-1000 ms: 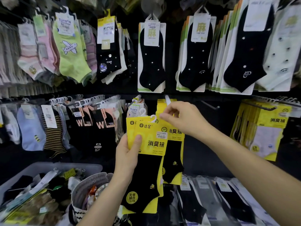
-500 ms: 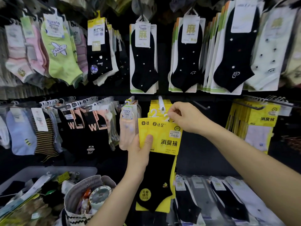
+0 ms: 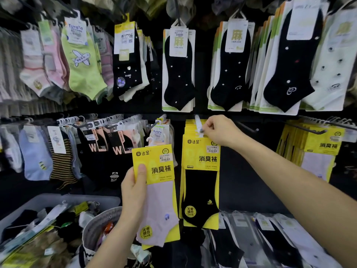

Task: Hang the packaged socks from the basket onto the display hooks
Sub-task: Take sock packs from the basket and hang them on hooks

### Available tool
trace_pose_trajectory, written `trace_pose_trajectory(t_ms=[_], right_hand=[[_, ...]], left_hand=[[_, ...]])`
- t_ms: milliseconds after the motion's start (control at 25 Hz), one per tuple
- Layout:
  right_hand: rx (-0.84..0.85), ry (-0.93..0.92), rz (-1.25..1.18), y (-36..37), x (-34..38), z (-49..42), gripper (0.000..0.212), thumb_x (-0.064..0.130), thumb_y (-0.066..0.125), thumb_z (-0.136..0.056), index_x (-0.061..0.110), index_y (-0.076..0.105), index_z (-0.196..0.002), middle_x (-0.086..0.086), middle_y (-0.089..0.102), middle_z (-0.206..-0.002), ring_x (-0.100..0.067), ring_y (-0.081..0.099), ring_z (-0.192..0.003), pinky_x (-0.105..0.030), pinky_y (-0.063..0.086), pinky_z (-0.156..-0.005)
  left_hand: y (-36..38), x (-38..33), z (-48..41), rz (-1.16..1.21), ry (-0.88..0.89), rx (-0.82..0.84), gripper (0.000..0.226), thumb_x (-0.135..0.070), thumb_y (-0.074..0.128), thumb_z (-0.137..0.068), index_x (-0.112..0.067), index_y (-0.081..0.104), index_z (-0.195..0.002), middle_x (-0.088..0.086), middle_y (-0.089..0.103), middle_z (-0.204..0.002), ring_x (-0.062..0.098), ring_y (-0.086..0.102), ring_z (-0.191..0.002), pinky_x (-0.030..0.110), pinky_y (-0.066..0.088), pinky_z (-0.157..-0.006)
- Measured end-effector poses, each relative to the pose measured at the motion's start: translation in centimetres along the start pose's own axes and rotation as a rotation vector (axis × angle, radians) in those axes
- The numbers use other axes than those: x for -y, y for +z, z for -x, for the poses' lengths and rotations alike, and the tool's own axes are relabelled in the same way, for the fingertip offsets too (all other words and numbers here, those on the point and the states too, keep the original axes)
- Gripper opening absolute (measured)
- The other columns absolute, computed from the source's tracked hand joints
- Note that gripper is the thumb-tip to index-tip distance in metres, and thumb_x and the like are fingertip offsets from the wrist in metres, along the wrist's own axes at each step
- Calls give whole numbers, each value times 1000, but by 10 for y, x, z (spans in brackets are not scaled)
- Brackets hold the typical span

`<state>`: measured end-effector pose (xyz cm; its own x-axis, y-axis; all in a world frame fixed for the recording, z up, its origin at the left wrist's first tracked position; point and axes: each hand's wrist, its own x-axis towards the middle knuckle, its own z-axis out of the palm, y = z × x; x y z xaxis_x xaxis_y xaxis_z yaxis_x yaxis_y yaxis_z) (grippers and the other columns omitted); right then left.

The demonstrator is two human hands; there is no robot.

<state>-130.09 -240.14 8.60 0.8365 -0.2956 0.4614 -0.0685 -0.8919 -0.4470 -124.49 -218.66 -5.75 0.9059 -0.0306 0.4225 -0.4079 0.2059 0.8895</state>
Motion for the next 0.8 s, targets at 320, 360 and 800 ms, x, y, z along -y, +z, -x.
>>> trace_pose_trajectory(t_ms=[320, 360, 800], right_hand=[[-135, -160, -166, -2, 14, 34, 23, 32, 55, -89, 16, 68, -80, 8, 60, -68, -2, 51, -60, -17, 41, -56], [-64, -177, -146, -3, 16, 40, 25, 34, 56, -88, 16, 69, -77, 9, 60, -66, -2, 51, -58, -16, 40, -56], [-62, -12, -80, -18, 4, 7, 26, 25, 63, -86, 0, 70, -83, -14, 70, -90, -18, 60, -72, -26, 46, -60]], left_hand=[[35, -23, 24, -2, 97, 188, 21, -34, 50, -89, -22, 62, -78, -13, 67, -68, -2, 59, -62, 12, 44, -56], [43, -24, 25, 0, 97, 208, 21, -33, 50, -90, -21, 62, -77, -11, 68, -69, 1, 60, -64, 14, 46, -58], [101, -34, 2, 75, 30, 172, 8, -13, 53, -93, -21, 51, -94, -2, 60, -82, 0, 58, -69, 14, 47, -61]])
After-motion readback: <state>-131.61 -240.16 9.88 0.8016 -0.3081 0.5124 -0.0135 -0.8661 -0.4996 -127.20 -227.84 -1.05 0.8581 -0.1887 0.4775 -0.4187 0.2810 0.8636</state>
